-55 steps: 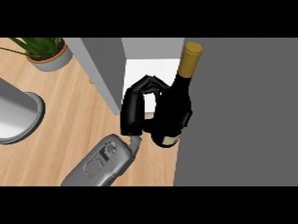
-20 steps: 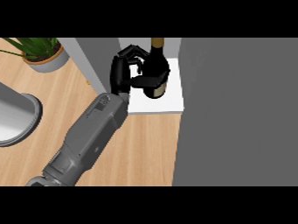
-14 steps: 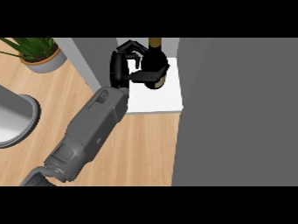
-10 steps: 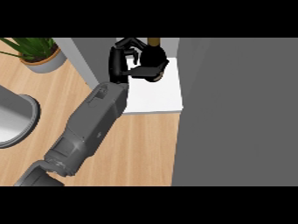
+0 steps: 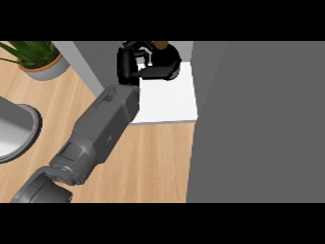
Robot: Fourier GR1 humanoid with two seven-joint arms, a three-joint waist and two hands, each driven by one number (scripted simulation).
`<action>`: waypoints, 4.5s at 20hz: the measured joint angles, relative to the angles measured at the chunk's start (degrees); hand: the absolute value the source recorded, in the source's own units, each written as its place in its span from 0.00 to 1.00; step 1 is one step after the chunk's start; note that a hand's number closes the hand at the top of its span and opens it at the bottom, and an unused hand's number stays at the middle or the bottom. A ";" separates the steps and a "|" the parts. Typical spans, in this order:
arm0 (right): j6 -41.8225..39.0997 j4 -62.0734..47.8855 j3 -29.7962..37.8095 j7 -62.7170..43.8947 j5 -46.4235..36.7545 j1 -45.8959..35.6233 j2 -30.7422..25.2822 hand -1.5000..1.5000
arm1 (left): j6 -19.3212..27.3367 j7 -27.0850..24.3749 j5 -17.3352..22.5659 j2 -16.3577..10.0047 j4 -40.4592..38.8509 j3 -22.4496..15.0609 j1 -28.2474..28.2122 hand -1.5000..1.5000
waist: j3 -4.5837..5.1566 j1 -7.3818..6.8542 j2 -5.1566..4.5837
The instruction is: Pick up the wine, place it into the cabinet and close the cabinet
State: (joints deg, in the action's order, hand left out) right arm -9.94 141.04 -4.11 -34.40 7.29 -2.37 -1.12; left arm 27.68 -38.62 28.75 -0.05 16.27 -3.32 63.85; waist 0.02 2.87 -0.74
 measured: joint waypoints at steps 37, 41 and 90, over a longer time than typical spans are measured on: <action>-0.19 -0.99 -0.92 0.54 0.15 -2.07 0.46 0.00 | 0.91 -6.35 -1.97 -0.10 -12.14 3.52 0.22 0.00 | -0.06 1.62 -0.71; -0.38 -1.00 -0.74 0.60 0.16 -2.11 0.30 0.00 | 0.85 -8.18 -1.57 0.04 -11.30 4.40 -0.56 0.00 | -0.04 1.71 -0.78; 2.95 -0.54 -2.24 -0.68 -1.30 -2.05 0.12 0.00 | 1.66 -6.49 18.02 0.04 22.28 -26.11 -22.72 0.00 | -0.02 -1.17 0.89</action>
State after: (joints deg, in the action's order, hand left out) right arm -6.98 140.50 -6.35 -35.08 5.99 -4.42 -1.00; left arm 29.34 -45.11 46.77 0.00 38.55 -29.43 41.13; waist 0.00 1.71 0.15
